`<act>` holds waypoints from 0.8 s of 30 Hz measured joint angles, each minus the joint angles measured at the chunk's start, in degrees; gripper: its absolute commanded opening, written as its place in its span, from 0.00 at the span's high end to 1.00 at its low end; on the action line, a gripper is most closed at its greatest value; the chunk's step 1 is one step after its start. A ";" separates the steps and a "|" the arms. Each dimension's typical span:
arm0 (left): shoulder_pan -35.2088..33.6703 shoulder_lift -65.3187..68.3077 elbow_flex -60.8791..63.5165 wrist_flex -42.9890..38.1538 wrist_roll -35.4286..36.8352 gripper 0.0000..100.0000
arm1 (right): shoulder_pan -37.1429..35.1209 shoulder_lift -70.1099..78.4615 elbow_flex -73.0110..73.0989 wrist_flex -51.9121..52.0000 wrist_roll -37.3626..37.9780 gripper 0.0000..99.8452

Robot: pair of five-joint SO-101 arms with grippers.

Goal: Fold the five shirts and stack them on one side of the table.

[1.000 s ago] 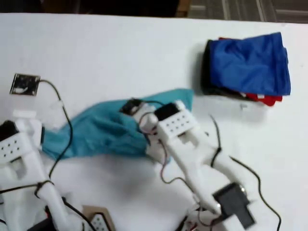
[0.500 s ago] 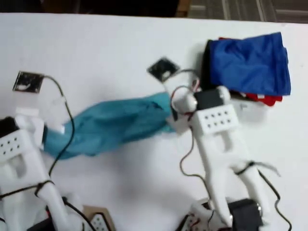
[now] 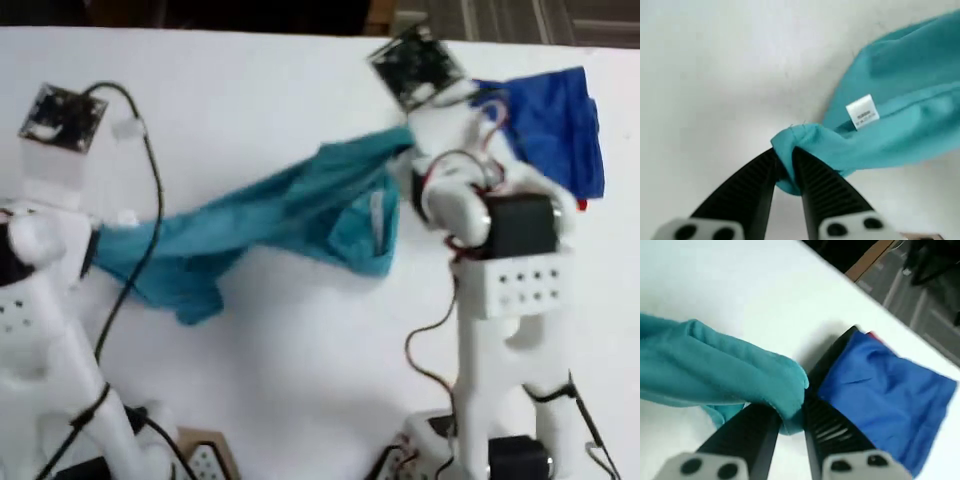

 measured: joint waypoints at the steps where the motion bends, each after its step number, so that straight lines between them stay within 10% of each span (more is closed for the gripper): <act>1: 0.00 0.00 -2.37 0.44 0.00 0.97 | 0.53 -0.62 -1.32 0.00 0.00 0.98; 24: -0.53 -25.05 -12.04 -1.49 0.18 0.97 | 4.66 -27.78 -11.25 1.76 0.00 0.98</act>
